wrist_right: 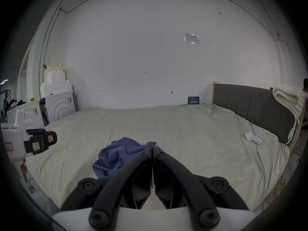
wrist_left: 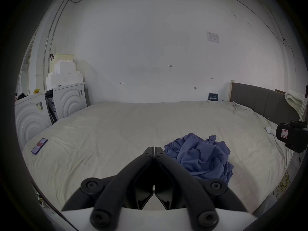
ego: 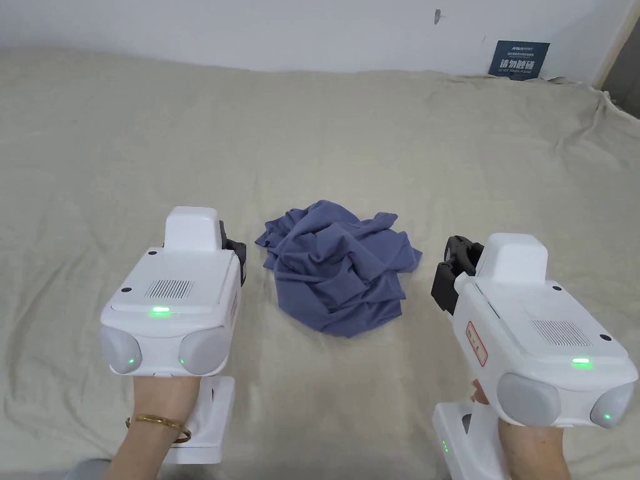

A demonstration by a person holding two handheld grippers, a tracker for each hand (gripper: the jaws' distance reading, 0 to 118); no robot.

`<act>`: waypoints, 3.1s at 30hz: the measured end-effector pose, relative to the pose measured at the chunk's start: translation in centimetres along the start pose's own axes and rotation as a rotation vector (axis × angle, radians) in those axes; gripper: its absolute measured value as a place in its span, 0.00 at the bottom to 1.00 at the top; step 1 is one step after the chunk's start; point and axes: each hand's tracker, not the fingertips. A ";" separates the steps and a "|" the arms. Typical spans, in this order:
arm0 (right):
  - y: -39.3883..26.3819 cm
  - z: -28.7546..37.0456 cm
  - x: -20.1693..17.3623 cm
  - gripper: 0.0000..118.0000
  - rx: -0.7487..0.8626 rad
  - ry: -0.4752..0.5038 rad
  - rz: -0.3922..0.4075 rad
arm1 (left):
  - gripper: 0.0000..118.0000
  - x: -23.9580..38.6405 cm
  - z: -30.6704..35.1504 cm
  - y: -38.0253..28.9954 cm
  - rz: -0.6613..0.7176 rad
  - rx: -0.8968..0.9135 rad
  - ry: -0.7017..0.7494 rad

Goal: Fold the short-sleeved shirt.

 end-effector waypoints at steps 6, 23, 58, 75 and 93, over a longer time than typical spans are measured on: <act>0.0 -0.3 0.2 0.00 -0.002 0.000 0.006 | 0.00 0.2 0.0 0.1 0.010 -0.002 -0.008; 2.3 -5.6 1.5 0.31 -0.100 -0.009 -0.020 | 0.83 -1.2 -5.2 3.4 0.095 -0.141 -0.080; -0.3 -32.7 3.7 0.04 -0.908 -0.015 -0.199 | 0.98 -2.4 -6.8 2.9 0.102 -0.151 -0.040; 1.1 -32.1 4.3 0.03 -0.883 0.017 -0.112 | 0.97 1.0 -17.5 1.1 0.073 -0.747 -0.271; 1.5 -30.9 4.1 0.03 -0.848 0.031 -0.051 | 0.00 4.3 -19.0 -1.5 0.052 -0.877 -0.331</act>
